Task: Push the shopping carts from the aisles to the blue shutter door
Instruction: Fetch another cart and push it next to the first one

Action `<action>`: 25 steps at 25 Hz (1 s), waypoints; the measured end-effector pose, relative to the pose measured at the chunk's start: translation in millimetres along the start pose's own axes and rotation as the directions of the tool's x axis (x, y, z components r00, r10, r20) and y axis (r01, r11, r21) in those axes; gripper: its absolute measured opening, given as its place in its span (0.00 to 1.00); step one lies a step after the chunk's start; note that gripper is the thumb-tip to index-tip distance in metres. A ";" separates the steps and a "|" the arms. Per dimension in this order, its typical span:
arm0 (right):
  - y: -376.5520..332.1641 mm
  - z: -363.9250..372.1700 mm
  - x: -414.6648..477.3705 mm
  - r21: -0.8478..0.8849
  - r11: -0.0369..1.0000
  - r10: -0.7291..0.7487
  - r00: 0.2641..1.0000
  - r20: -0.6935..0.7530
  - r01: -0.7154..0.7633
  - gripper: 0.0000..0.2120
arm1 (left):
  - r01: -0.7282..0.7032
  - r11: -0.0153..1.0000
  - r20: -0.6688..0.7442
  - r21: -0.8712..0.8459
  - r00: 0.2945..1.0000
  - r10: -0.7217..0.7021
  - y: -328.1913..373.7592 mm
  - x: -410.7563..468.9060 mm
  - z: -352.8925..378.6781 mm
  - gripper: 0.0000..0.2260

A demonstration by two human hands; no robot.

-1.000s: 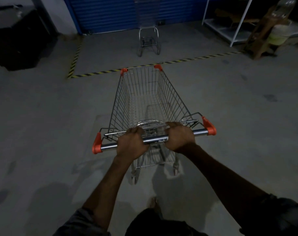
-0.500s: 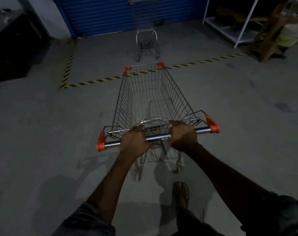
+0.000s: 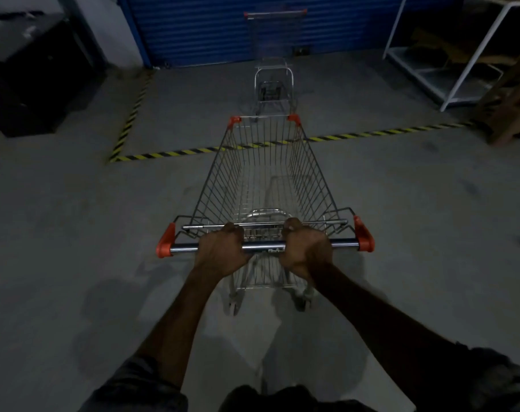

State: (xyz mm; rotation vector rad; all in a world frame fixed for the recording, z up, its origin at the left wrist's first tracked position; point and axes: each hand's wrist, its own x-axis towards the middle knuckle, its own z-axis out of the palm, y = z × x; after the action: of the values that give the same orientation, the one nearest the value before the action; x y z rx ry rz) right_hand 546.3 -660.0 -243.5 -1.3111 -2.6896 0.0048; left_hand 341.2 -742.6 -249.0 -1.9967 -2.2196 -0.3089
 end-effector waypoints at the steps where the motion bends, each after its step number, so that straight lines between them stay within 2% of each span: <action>1: 9.1 0.4 18.8 0.025 1.000 -0.002 1.000 -0.008 0.002 0.19 | 0.004 1.000 0.009 0.021 1.000 -0.004 -2.3 20.5 3.4 0.28; 5: 45.9 5.8 101.3 -0.060 0.998 -0.026 0.999 -0.021 0.024 0.15 | 0.017 0.999 -0.012 0.043 1.000 -0.017 -12.3 103.2 21.2 0.27; 8: 75.5 15.0 165.5 -0.037 0.996 -0.080 0.992 -0.092 0.077 0.10 | 0.036 0.999 -0.038 0.041 0.999 -0.034 -24.4 165.4 37.6 0.25; 10: 89.1 21.8 207.5 -0.050 0.991 -0.128 0.980 -0.149 0.122 0.08 | 0.049 0.997 -0.039 0.064 0.998 -0.047 -34.4 203.5 48.5 0.21; 12: 95.9 25.8 253.0 -0.082 0.991 -0.112 0.985 -0.135 0.101 0.07 | 0.092 0.992 -0.017 0.086 0.996 -0.091 -47.2 242.5 57.2 0.18; 17: 100.4 30.5 351.2 -0.070 0.997 -0.021 0.996 -0.086 0.015 0.13 | 0.128 0.982 0.002 0.142 0.992 -0.129 -86.5 322.4 76.3 0.18; 21: 105.1 42.2 427.9 -0.102 0.994 -0.032 0.998 -0.045 0.027 0.13 | 0.140 0.981 -0.003 0.135 0.990 -0.141 -122.4 386.8 90.3 0.17; 25: 115.2 61.6 516.3 -0.073 0.996 -0.059 0.992 -0.115 0.051 0.11 | 0.159 0.974 -0.031 0.162 0.987 -0.156 -161.9 464.4 104.8 0.18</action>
State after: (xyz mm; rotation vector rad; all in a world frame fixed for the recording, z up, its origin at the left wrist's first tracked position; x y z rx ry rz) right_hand 314.8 -180.4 -243.9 -1.2151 -2.6467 -0.1685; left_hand 133.0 -284.9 -248.7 -1.7330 -2.3143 -0.1540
